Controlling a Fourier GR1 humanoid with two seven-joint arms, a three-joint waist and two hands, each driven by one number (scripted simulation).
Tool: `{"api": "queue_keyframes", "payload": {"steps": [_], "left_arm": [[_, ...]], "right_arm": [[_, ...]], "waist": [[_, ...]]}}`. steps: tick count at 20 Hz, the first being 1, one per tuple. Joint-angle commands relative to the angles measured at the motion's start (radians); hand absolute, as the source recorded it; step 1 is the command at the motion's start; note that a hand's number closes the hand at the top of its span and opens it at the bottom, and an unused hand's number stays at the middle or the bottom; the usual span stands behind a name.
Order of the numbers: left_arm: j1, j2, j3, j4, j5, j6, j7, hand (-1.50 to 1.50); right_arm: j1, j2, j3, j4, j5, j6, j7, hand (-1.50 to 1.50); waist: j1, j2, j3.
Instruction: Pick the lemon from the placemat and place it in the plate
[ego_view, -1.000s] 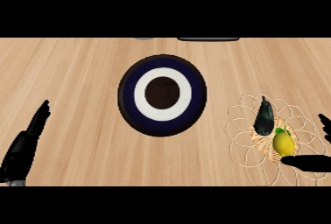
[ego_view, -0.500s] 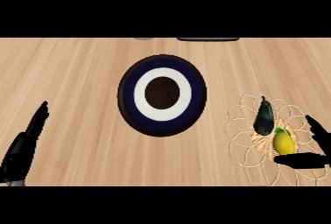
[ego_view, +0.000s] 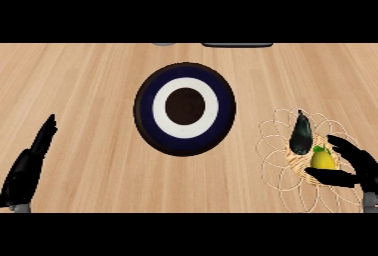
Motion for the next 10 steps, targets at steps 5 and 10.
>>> {"api": "queue_keyframes", "payload": {"steps": [5, 10], "left_arm": [[0.036, -0.075, -0.025, -0.085, -0.08, 0.025, 0.039, 0.0], [0.007, -0.077, 0.0, -0.019, -0.074, 0.001, 0.006, 0.0]], "right_arm": [[-0.043, 0.038, -0.027, 0.131, 0.054, -0.045, -0.151, 1.5], [-0.059, 0.022, 0.028, 0.16, 0.155, -0.057, -0.19, 1.5]], "waist": [[0.003, 0.002, 0.004], [0.005, 0.003, 0.004]]}}
